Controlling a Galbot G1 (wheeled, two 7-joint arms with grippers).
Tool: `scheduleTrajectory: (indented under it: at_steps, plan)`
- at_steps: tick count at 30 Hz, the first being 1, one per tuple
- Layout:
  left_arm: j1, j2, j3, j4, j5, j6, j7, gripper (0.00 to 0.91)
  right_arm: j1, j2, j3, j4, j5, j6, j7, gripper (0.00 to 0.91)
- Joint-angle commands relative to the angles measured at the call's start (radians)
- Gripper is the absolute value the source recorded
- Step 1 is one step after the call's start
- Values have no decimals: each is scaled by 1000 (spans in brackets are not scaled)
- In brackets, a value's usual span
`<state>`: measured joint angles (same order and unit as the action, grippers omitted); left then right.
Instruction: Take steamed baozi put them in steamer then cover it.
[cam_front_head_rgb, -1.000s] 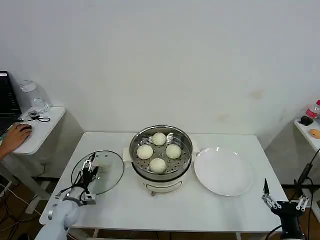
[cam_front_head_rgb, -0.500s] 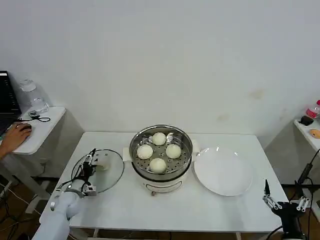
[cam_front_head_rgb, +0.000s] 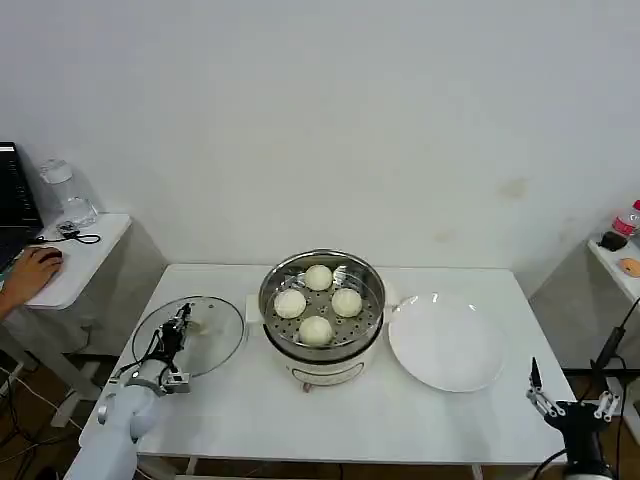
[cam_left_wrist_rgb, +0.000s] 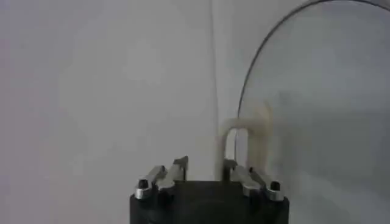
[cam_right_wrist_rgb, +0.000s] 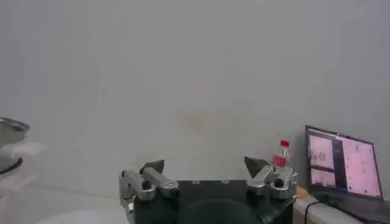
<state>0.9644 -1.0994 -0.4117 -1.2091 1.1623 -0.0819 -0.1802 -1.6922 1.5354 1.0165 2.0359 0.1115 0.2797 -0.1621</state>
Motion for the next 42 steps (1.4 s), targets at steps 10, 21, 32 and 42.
scheduleTrajectory:
  at_steps: [10,21,32,42]
  plan:
    - [207,119,-105,-500,-165,175,75,0,-26,-46,-28,20,5,-14,-9,907]
    - [162,211,-26,-709,-298,429,218,0,-17,-37,-48,27,-24,-14,-15,907]
    - [-109,11,282,-654,-134,552,273,0,-5,-3,-78,15,-62,-21,-9,907]
    - [-195,-252,394,-519,153,588,420,0,12,0,-97,-20,-79,-17,-7,907]
